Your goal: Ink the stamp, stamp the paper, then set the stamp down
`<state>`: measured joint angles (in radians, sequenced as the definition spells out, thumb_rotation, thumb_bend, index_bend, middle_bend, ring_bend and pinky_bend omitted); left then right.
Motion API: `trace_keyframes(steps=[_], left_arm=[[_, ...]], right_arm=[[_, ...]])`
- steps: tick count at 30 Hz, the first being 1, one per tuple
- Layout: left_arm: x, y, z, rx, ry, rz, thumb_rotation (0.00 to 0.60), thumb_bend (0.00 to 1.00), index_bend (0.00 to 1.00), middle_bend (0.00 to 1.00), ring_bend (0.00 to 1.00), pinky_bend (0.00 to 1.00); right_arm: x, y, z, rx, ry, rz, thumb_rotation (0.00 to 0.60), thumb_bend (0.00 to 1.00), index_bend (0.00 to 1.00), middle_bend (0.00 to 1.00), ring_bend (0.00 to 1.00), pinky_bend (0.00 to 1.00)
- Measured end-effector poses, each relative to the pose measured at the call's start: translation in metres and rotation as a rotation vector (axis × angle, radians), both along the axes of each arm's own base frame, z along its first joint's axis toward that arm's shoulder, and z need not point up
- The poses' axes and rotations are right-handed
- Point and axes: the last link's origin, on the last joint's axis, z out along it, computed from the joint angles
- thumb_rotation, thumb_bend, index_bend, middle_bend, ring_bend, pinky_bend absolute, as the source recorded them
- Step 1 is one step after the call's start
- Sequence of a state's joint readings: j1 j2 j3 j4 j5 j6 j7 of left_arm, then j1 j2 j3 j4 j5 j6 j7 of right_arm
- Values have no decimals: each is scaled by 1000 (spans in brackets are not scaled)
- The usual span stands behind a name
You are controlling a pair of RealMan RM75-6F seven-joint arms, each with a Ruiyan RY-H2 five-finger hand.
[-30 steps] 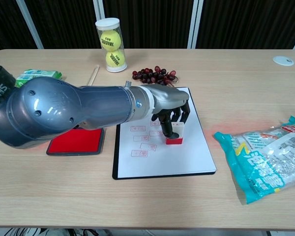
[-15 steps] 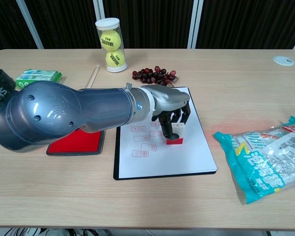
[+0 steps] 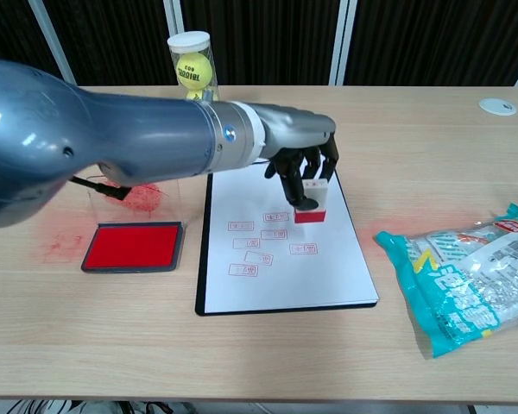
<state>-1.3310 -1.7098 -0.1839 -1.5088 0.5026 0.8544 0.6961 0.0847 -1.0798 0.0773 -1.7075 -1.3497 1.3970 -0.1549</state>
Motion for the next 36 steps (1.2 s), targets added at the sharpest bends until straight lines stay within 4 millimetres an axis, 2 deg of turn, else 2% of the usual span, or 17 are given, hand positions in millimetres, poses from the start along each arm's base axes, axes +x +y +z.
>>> trace_keyframes(steps=[4,7,11,15,25,28,33,36], left_arm=[[-8,-1,31,0,-9,6,600,462,608,651,528,584],[-21,-2,61,-10,-15,28,600,462,608,653,530,584],[-53,0,101,13,0,63,600,462,609,654,531,584],[-81,-5,124,20,11,87,600,462,612,656,531,584],[-147,-24,154,0,-2,144,600,462,614,659,531,583],[-172,-28,160,-3,-2,168,600,462,617,662,531,583],[-227,-29,169,15,65,200,600,462,623,664,531,584],[-251,-29,171,12,87,213,600,462,625,665,531,583]], right_arm=[[0,0,-1,1,8,-2,600,0,71,63,177,187],[-1,0,-1,0,15,-4,600,0,71,63,177,187],[-1,0,-1,-5,26,-4,600,0,70,63,177,187],[-1,-1,-1,-9,34,-3,600,0,71,63,177,187],[0,0,0,-21,52,12,600,0,70,63,177,187],[1,0,0,-26,53,22,600,0,70,63,177,187],[1,0,0,-29,51,27,600,0,70,63,177,187],[1,0,0,-32,51,28,600,0,71,63,177,187]])
